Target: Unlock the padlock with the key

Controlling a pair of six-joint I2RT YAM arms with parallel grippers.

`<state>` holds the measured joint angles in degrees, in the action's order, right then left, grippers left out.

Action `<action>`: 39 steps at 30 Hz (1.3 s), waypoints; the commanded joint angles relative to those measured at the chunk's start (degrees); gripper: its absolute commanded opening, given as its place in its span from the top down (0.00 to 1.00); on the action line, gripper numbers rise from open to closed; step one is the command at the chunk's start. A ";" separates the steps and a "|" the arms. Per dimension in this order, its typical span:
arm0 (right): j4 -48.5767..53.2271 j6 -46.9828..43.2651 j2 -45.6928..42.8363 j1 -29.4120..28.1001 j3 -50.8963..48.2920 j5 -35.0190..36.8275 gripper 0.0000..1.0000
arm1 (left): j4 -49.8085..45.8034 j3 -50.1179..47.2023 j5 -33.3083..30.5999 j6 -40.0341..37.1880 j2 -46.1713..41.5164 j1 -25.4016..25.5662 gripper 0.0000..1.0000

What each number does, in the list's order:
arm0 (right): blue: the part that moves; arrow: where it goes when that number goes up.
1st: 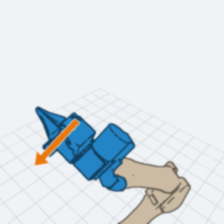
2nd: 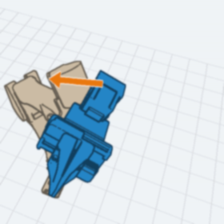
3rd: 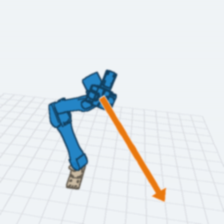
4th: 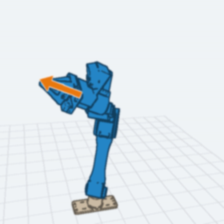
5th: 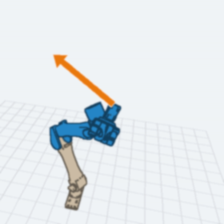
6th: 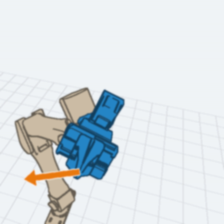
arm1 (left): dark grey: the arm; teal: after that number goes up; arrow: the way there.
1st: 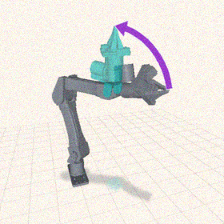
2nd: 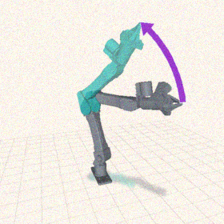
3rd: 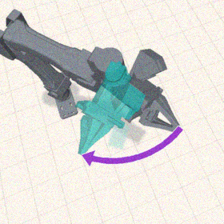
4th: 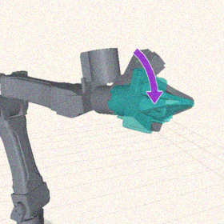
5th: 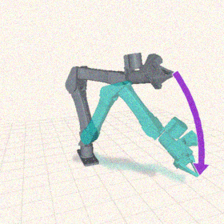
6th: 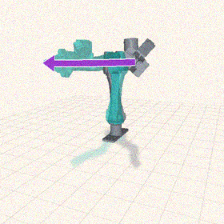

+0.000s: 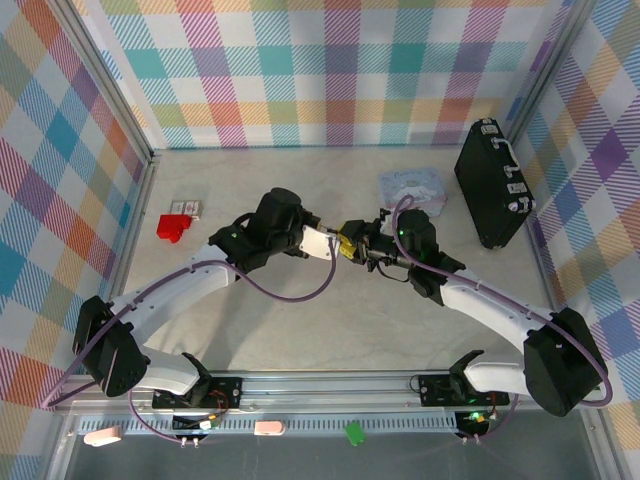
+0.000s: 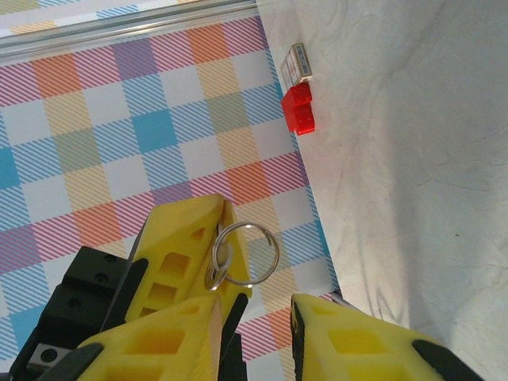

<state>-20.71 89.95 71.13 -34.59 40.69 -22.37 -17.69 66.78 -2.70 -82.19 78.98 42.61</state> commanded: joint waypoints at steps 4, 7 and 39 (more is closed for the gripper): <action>-4.13 2.64 0.87 -0.55 -0.44 1.10 0.71 | 3.31 -1.83 -0.39 -0.83 0.38 1.41 1.00; -4.14 2.73 0.61 -0.56 -0.35 1.19 0.72 | 3.28 -2.00 -0.34 -0.74 0.56 1.37 1.00; -2.79 4.88 3.20 -1.27 1.64 0.67 0.87 | 6.67 -6.40 4.16 4.06 -2.87 1.42 1.00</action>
<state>-22.68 94.30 73.65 -35.33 40.40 -21.12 -12.97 60.84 0.32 -78.87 77.01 43.42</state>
